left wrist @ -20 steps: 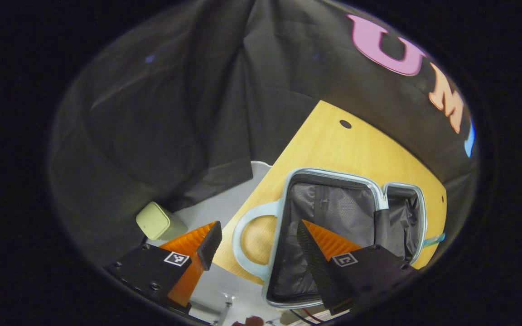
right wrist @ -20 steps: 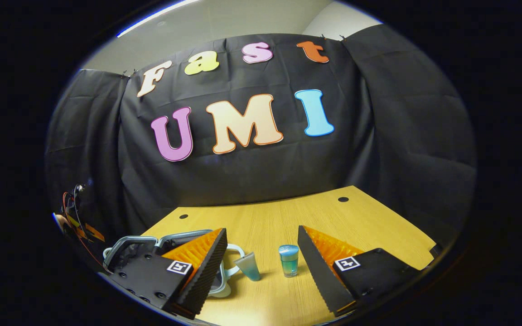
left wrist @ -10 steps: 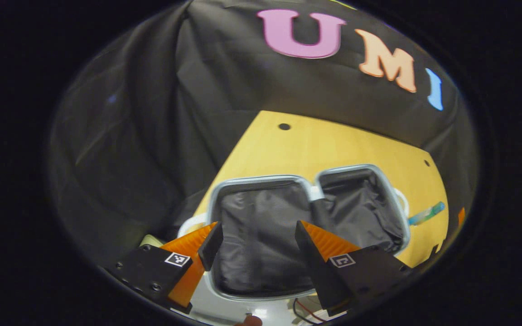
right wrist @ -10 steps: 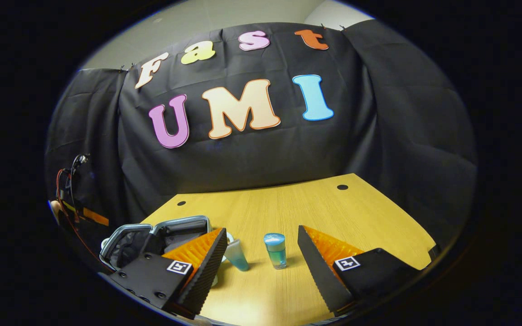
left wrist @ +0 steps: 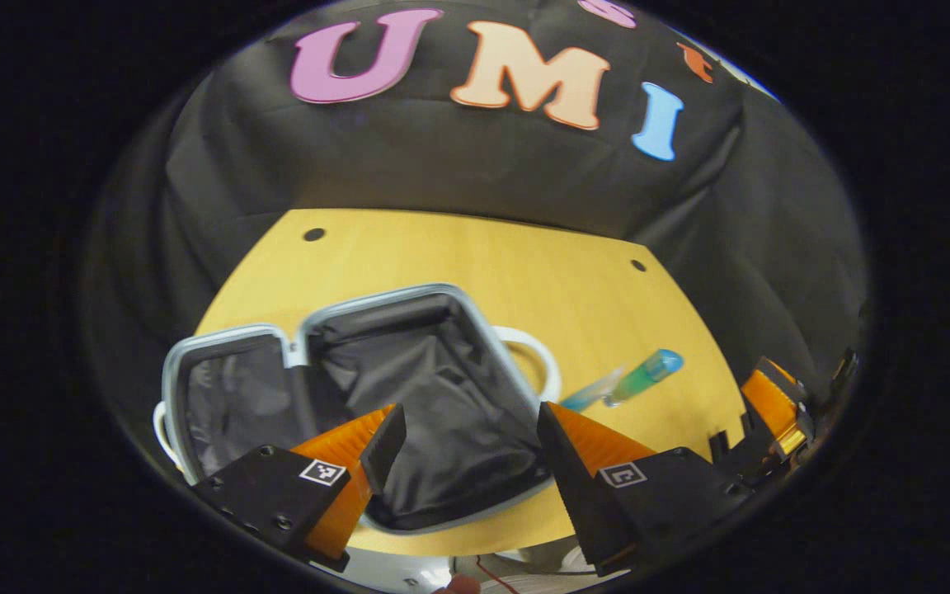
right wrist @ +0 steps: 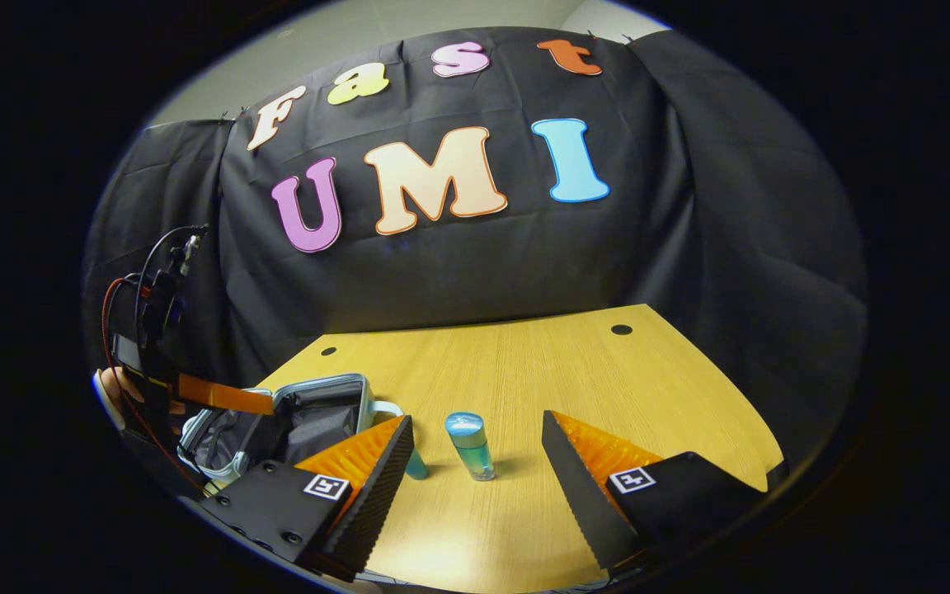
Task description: First open the suitcase, pack the skin care products into it, and then close the suitcase.
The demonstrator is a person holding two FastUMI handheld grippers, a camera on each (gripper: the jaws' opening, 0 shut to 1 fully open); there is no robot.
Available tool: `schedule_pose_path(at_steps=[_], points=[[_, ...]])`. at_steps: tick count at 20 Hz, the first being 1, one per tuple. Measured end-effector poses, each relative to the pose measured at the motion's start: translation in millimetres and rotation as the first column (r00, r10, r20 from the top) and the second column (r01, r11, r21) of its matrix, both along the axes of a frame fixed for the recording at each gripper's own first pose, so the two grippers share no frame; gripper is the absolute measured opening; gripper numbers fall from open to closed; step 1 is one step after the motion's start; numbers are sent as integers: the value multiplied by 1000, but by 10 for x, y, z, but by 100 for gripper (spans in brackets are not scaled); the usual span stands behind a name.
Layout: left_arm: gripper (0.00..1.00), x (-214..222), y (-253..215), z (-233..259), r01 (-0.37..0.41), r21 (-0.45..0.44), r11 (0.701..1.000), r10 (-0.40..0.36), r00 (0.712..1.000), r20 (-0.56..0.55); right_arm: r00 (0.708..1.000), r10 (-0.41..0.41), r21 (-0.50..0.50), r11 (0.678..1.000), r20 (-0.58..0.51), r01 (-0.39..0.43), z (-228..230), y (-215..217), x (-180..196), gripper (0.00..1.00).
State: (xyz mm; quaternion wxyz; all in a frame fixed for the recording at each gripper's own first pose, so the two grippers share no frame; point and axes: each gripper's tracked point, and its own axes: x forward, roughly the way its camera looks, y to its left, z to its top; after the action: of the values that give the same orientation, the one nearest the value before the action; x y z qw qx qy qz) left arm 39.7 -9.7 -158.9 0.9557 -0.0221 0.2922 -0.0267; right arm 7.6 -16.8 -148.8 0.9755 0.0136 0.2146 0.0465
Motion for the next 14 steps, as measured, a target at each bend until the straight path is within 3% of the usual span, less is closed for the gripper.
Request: schedule_pose_path(at_steps=[4, 7, 12, 14], points=[[95, 149, -648, -44, 117, -20, 993, -116, 992, 55, 999, -1, 6, 1000, -36, 1, -114, -154, -32, 98], [95, 267, -999, -120, 153, -20, 988, -152, 986, 64, 997, 15, -12, 1000, -71, -16, -215, -266, -32, 98], [95, 624, -1184, -262, 40, 1, 999, -40, 992, 121, 992, 47, -1, 999, -120, -47, -390, -365, 62, 94], [94, 769, -1207, -382, -3, 10, 1000, 2, 990, 138, 987, 75, -2, 997, -140, -76, -491, -371, 73, 98]])
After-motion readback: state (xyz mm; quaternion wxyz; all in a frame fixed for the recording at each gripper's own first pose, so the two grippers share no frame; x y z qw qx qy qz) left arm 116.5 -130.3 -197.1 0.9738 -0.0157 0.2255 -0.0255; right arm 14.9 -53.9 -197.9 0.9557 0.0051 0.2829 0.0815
